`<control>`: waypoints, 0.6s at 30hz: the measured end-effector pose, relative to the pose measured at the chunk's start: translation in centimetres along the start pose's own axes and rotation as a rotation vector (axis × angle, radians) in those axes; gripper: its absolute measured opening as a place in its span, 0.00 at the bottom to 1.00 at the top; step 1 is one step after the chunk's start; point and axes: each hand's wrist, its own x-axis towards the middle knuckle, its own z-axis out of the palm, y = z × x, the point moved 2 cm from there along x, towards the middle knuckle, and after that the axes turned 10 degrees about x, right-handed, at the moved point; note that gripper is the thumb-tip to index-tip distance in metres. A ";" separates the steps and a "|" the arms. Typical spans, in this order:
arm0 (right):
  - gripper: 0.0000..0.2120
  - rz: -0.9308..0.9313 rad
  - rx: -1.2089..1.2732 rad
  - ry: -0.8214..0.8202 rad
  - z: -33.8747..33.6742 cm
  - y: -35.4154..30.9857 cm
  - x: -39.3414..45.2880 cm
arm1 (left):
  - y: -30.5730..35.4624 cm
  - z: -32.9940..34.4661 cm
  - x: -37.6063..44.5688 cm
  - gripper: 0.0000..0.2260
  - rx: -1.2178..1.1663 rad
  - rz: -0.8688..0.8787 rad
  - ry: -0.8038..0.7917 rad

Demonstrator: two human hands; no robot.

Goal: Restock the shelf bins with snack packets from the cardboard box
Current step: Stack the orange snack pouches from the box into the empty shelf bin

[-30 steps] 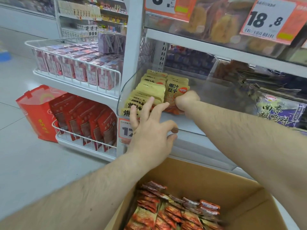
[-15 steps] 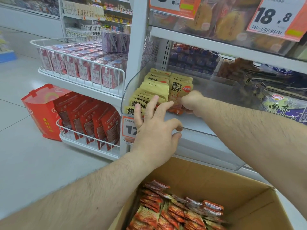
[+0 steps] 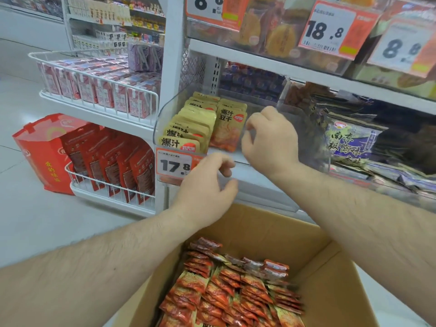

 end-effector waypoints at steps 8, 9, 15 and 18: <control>0.04 0.229 0.320 -0.261 -1.9 -3.9 -19.7 | -1.6 4.5 -6.3 0.09 0.451 -0.081 -0.987; 0.04 0.285 0.307 -0.430 -1.2 -3.9 -22.6 | -1.7 4.8 -7.1 0.11 0.455 -0.095 -1.063; 0.11 0.458 0.262 -1.585 3.5 -7.3 -33.8 | -2.6 5.5 -9.1 0.12 0.443 -0.157 -1.190; 0.23 0.510 0.203 -1.819 5.7 -9.1 -36.2 | -3.0 5.4 -9.1 0.10 0.382 -0.249 -1.149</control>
